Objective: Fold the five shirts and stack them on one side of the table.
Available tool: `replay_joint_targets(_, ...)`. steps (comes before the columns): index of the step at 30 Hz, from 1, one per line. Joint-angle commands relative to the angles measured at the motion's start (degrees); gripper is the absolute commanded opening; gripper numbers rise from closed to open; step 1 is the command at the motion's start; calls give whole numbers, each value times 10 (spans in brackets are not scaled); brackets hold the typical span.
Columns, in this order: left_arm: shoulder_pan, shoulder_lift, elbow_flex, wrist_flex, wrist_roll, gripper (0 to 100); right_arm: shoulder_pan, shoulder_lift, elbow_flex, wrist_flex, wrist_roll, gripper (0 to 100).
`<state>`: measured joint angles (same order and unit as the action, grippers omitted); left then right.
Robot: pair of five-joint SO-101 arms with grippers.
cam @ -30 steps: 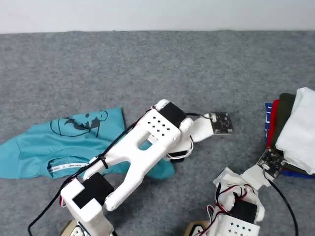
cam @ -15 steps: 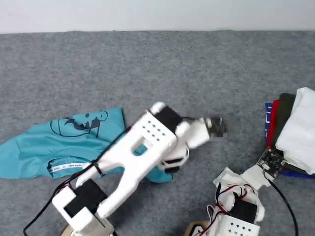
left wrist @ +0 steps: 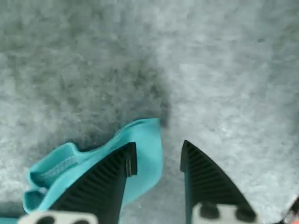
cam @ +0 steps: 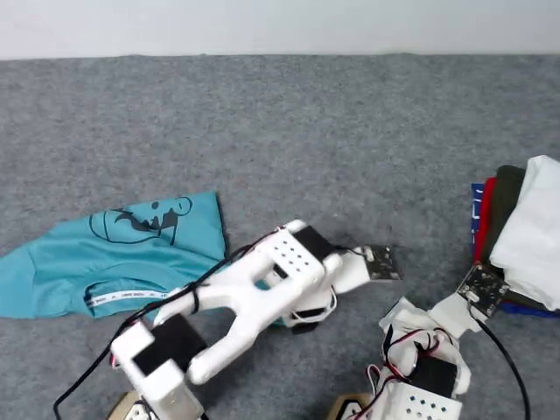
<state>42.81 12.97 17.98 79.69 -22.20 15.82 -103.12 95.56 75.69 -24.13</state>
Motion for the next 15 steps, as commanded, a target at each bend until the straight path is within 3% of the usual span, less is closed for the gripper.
replay_joint_targets(1, -25, 33, -51, -5, 4, 167, 7, -7, 8, 0, -7, 12)
replay_joint_targets(11, -26, 93, -69, -4, 4, 166, 7, -7, 8, 0, -7, 12)
replay_joint_targets(15, -21, 96, -73, -18, 47, 160, 7, -7, 8, 0, -7, 12)
